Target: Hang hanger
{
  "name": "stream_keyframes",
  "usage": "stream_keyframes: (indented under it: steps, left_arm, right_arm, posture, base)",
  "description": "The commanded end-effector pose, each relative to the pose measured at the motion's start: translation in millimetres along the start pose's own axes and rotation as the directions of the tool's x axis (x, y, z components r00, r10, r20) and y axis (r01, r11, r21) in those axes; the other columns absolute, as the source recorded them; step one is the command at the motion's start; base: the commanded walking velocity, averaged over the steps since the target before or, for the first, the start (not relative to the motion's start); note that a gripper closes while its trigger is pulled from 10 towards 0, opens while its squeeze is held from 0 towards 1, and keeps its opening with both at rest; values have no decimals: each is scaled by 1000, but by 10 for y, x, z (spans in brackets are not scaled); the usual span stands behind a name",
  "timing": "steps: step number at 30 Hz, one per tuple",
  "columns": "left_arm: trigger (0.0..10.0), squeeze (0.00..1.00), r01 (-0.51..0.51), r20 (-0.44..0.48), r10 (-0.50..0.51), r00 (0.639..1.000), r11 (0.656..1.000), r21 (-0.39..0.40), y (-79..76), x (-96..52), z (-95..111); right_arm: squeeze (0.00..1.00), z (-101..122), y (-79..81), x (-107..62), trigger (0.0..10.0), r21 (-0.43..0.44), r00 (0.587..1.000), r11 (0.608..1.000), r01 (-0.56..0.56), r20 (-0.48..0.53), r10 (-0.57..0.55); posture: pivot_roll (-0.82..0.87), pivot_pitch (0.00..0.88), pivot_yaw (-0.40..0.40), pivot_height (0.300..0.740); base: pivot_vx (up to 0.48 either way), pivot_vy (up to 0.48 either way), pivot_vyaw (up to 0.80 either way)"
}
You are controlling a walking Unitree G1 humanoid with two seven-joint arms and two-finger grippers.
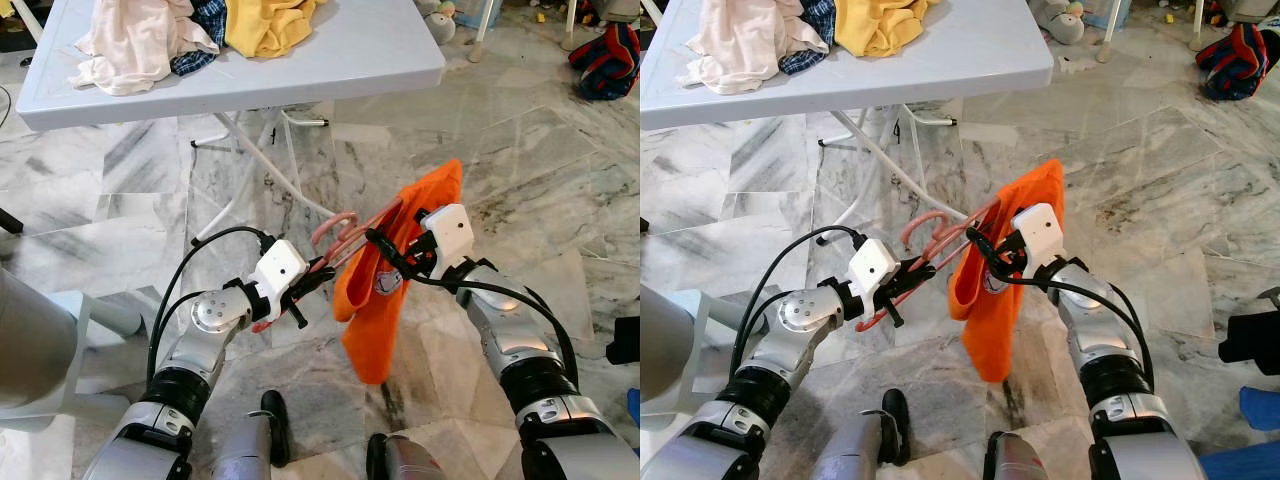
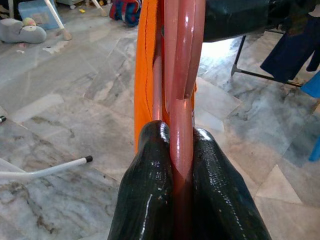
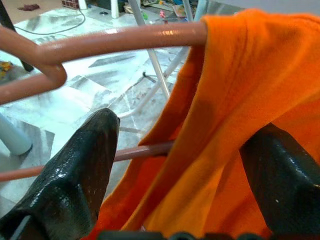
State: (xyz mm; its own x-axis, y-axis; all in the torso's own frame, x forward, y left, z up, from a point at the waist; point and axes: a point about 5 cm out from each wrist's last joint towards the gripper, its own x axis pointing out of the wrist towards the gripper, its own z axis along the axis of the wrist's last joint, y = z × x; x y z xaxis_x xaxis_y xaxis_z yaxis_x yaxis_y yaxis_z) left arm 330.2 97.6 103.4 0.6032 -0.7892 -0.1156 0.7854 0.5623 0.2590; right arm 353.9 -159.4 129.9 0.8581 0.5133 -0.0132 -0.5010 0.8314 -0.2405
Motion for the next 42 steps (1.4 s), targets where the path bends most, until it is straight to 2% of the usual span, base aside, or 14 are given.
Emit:
stream_keyframes:
  steps: [1,2,4,5,13,17,20,24,33,38,42]
  left_arm:
    - [0,0,2,24,-2,1000,1000,20,11,13,45]
    - [0,0,5,28,-6,1000,1000,21,8,13,54]
    - [0,0,6,29,-7,1000,1000,21,7,13,57]
    - [0,0,9,34,-10,999,1000,21,1,17,65]
    - [0,0,22,45,-23,999,1000,19,-30,24,77]
    - [0,0,34,54,-35,998,999,14,-57,34,84]
    - [0,0,36,55,-37,998,999,13,-65,35,83]
    - [0,0,43,59,-43,997,999,9,-89,43,82]
    - [0,0,45,61,-46,997,999,7,-92,58,90]
    - [0,0,42,50,-42,998,999,4,-101,56,62]
    - [0,0,35,39,-35,999,999,5,-101,53,40]
  right_arm:
    - [0,-86,7,-25,9098,6,999,1000,17,-41,-16]
    - [0,-120,24,-21,7569,5,998,999,39,-52,-39]
    - [0,-127,28,-19,7569,5,998,999,45,-54,-45]
    - [0,-141,32,-11,0,15,996,997,71,-54,-70]
    - [0,-148,4,14,0,46,986,985,164,-50,-162]
    - [0,-146,-80,0,0,98,969,964,248,-44,-245]
    - [0,-152,-99,-9,0,106,964,958,266,-44,-262]
    - [0,-150,-199,-50,0,128,938,929,347,-35,-345]
    - [0,-111,-340,-110,0,133,901,892,431,-15,-433]
    - [0,-39,-497,-178,0,117,854,849,516,12,-521]
    - [0,35,-540,-180,0,94,842,841,532,44,-538]
  posture:
    - [-33,255,21,740]
    - [-32,257,20,740]
    - [-32,257,20,740]
    - [-32,257,20,740]
    - [-29,260,22,740]
    - [-29,260,21,740]
    - [-29,259,21,740]
    - [-30,259,21,740]
    - [-32,257,22,740]
    - [-35,256,20,740]
    - [-36,254,19,740]
  base:
    - [0,0,0]
    - [0,0,0]
    - [0,0,0]
    - [0,0,0]
    - [0,0,0]
    - [0,0,0]
    - [0,0,0]
    - [0,0,0]
    - [0,0,0]
    - [0,0,0]
    - [0,0,0]
